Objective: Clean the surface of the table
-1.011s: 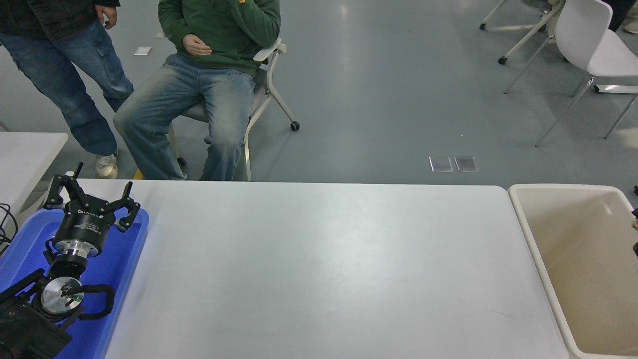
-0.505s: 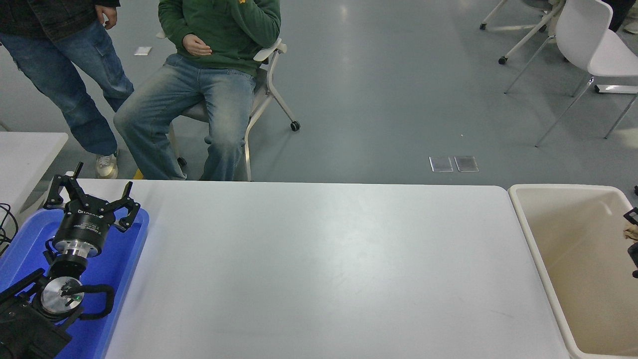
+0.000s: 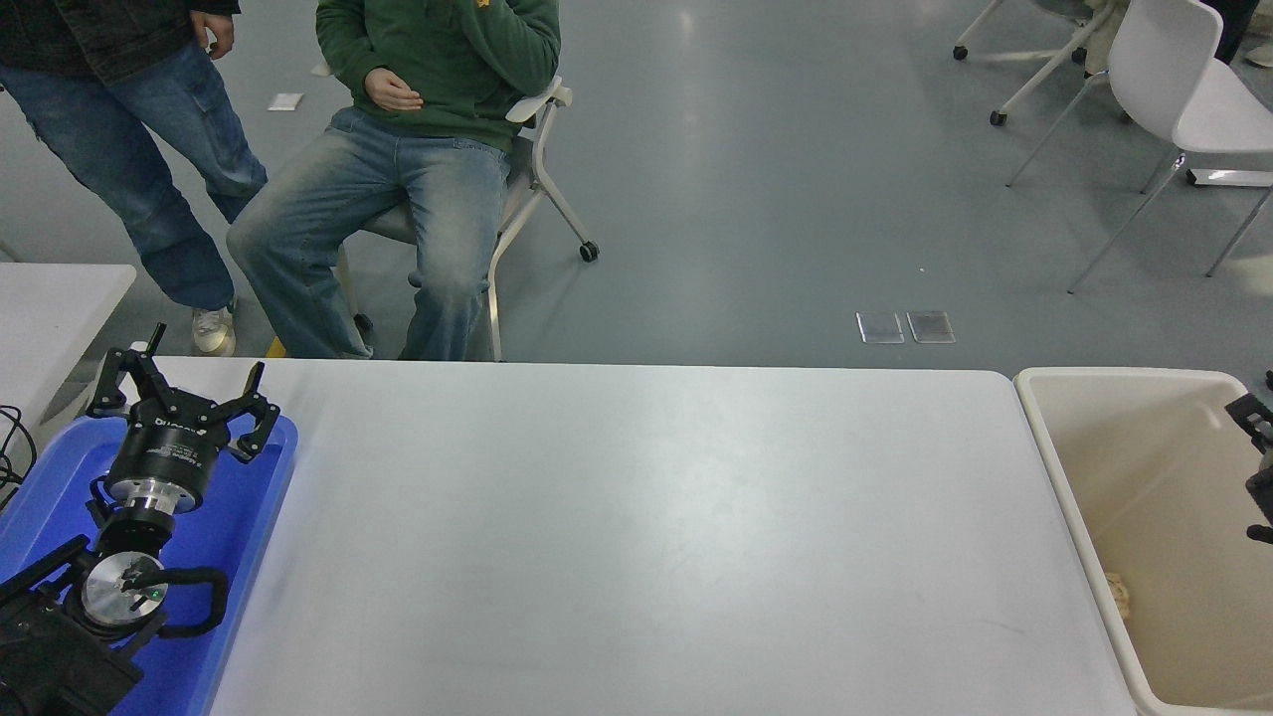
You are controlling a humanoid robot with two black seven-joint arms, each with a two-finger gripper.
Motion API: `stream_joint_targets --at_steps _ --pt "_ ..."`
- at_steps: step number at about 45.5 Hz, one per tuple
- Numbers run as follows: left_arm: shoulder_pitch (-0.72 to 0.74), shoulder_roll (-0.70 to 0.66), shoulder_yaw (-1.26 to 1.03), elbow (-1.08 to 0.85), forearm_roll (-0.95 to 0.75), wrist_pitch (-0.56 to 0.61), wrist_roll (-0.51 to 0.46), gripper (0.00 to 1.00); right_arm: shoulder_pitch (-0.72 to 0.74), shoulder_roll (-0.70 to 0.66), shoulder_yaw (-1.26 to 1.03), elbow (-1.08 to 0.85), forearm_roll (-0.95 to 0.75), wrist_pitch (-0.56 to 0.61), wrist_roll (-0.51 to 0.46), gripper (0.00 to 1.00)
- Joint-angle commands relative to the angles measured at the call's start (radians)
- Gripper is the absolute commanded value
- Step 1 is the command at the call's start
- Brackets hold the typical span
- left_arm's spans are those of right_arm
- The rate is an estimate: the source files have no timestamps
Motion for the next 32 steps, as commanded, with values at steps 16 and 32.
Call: stream_joint_targets --at_steps 16,32 --pt "0.000 0.000 0.000 0.000 0.001 0.000 0.000 1.00 0.051 -0.012 0.192 0.253 0.278 0.003 0.009 1.00" --pt "0.000 0.000 0.000 0.000 0.001 0.000 0.000 1.00 0.028 0.026 0.451 0.396 0.281 0.000 0.010 1.00"
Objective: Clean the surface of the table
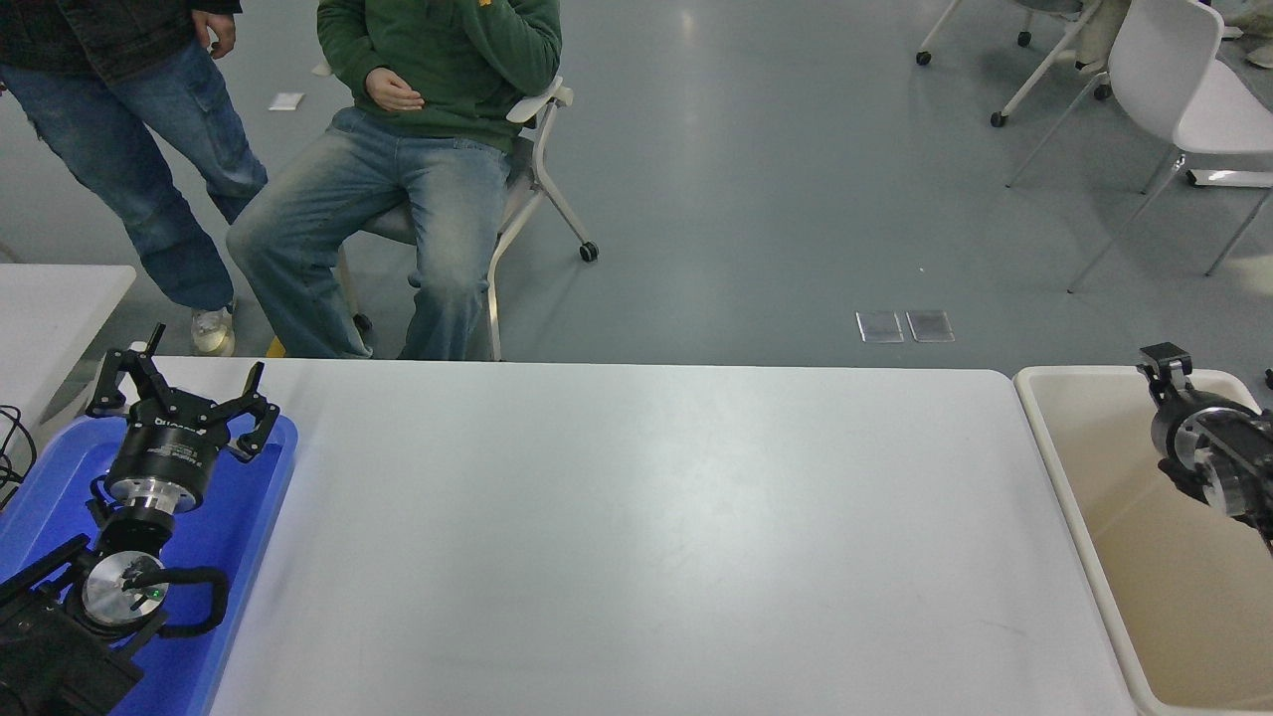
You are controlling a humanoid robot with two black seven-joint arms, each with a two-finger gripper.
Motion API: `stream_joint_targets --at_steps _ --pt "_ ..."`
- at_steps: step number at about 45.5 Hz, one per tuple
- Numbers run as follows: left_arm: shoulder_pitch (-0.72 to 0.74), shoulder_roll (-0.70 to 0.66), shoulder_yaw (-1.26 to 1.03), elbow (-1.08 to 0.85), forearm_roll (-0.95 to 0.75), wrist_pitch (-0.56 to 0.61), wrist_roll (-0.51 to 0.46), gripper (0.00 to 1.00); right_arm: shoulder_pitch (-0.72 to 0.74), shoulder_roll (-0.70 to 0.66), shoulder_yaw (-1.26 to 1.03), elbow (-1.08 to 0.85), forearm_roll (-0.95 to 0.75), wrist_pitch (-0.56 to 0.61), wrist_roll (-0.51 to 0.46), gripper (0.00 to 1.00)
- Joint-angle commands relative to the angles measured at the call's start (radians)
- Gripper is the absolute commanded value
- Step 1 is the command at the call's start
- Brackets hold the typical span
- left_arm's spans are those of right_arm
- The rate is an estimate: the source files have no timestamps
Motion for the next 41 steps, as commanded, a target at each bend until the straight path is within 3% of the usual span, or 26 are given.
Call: stream_joint_targets --at_steps 1,18,29,41 --pt "0.000 0.000 0.000 0.000 0.000 0.000 0.000 1.00 -0.021 0.033 0.211 0.103 0.018 -0.001 0.002 1.00" --pt "0.000 0.000 0.000 0.000 0.000 0.000 0.000 1.00 -0.049 0.056 0.331 0.178 0.084 0.004 0.002 1.00" --pt "0.000 0.000 0.000 0.000 0.000 0.000 0.000 1.00 -0.054 0.093 0.339 0.229 0.280 0.022 0.005 1.00" --pt "0.000 0.000 0.000 0.000 0.000 0.000 0.000 1.00 -0.078 0.152 0.420 0.234 0.477 0.137 0.005 1.00"
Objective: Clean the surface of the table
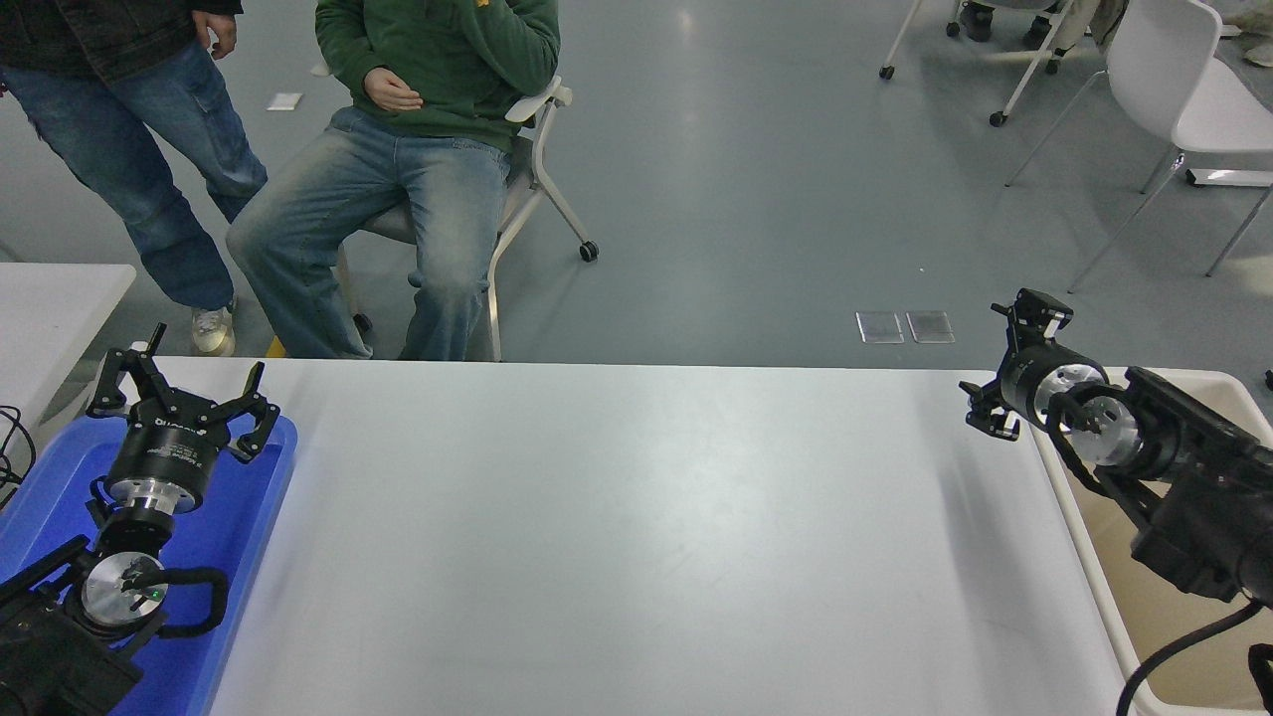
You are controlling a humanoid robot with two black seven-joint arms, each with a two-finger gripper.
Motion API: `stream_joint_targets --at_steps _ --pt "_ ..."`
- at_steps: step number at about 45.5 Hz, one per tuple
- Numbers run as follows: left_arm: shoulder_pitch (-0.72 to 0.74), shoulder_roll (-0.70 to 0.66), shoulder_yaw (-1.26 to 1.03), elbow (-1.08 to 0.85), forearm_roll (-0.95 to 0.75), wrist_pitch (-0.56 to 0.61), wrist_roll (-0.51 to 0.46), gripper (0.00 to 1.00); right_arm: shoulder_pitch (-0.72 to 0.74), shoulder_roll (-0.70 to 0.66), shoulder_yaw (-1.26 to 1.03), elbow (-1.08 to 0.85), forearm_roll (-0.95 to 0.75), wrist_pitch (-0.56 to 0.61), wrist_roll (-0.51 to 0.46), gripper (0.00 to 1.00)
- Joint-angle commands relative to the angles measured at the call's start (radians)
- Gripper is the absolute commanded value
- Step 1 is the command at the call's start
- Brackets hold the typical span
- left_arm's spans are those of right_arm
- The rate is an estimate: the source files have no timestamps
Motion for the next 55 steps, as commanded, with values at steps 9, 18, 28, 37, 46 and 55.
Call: stream_joint_targets --at_steps 9,18,28,37,46,55 --pt "0.000 0.000 0.000 0.000 0.000 0.000 0.000 1.00 -0.073 0.135 0.169 0.016 0.189 0.191 0.000 1.00" --pt "0.000 0.000 0.000 0.000 0.000 0.000 0.000 1.00 -0.111 0.210 0.238 0.014 0.189 0.233 0.000 1.00" --pt "0.000 0.000 0.000 0.000 0.000 0.000 0.000 1.00 -0.122 0.236 0.266 0.016 0.189 0.277 0.000 1.00" --pt "0.000 0.000 0.000 0.000 0.000 0.000 0.000 1.00 -0.120 0.233 0.261 0.019 0.174 0.280 0.000 1.00" --pt "0.000 0.000 0.000 0.000 0.000 0.000 0.000 1.00 -0.122 0.229 0.247 0.020 0.105 0.281 0.005 1.00" --pt "0.000 0.000 0.000 0.000 0.000 0.000 0.000 1.00 -0.122 0.227 0.247 0.022 -0.058 0.285 0.114 1.00"
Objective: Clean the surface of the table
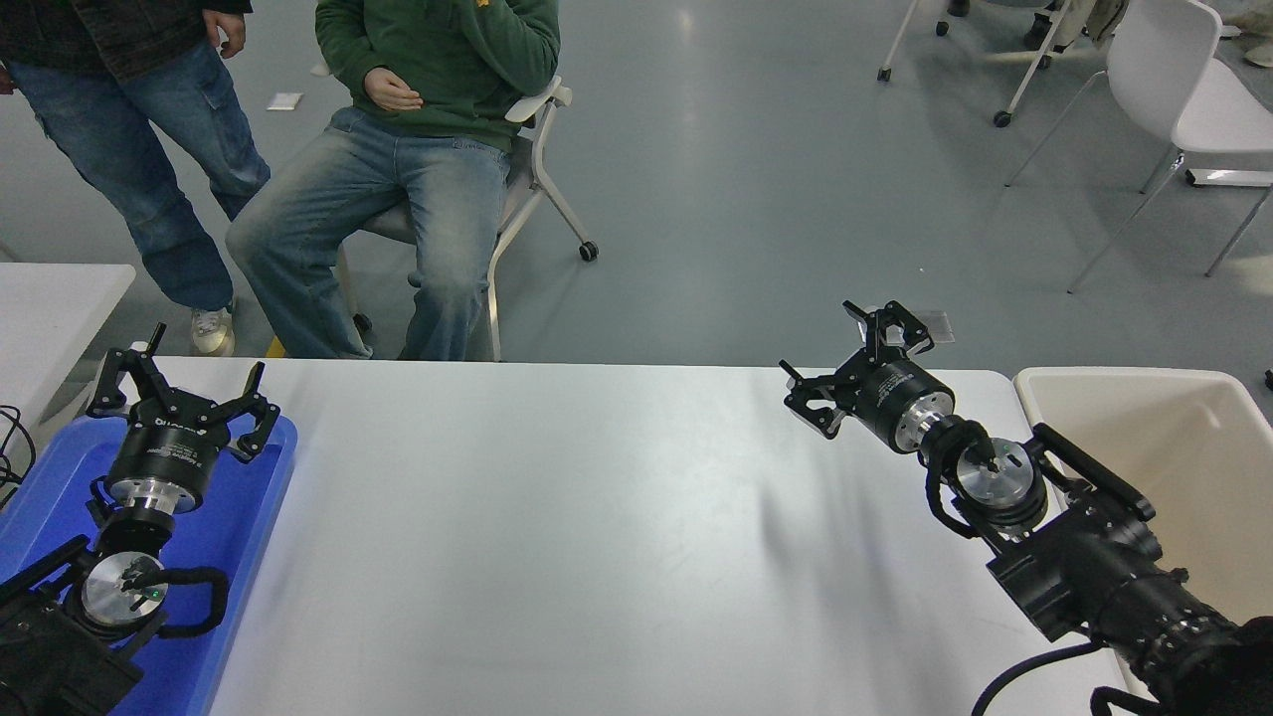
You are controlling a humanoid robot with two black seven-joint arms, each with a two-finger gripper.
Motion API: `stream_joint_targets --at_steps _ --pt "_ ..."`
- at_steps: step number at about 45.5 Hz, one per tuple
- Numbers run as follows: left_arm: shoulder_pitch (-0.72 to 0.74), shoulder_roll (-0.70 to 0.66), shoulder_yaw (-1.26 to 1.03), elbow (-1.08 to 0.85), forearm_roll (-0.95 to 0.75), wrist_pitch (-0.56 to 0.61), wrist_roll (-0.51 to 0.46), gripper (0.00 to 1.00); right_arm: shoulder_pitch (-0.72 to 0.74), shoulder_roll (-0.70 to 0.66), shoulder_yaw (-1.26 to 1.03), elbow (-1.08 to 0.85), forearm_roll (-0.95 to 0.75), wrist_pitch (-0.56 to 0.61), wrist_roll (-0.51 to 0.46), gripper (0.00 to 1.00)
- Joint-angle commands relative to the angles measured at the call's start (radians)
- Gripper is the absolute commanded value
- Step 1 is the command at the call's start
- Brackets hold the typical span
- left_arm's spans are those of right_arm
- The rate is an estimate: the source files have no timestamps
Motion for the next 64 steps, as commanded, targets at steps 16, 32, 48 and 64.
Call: stream_joint_targets --at_steps 16,32,48,64 --pt "0.000 0.000 0.000 0.000 0.000 0.000 0.000 1.00 -0.011 -0.007 -0.004 0.002 -0.177 0.007 0.227 1.00" --pt "0.000 0.000 0.000 0.000 0.000 0.000 0.000 1.00 -0.029 -0.063 -0.004 0.027 -0.177 0.007 0.239 1.00" --pt "0.000 0.000 0.000 0.000 0.000 0.000 0.000 1.00 -0.089 -0.125 -0.004 0.142 -0.177 0.005 0.239 1.00" --pt "0.000 0.000 0.000 0.000 0.000 0.000 0.000 1.00 -0.104 -0.152 -0.001 0.157 -0.185 0.005 0.239 1.00"
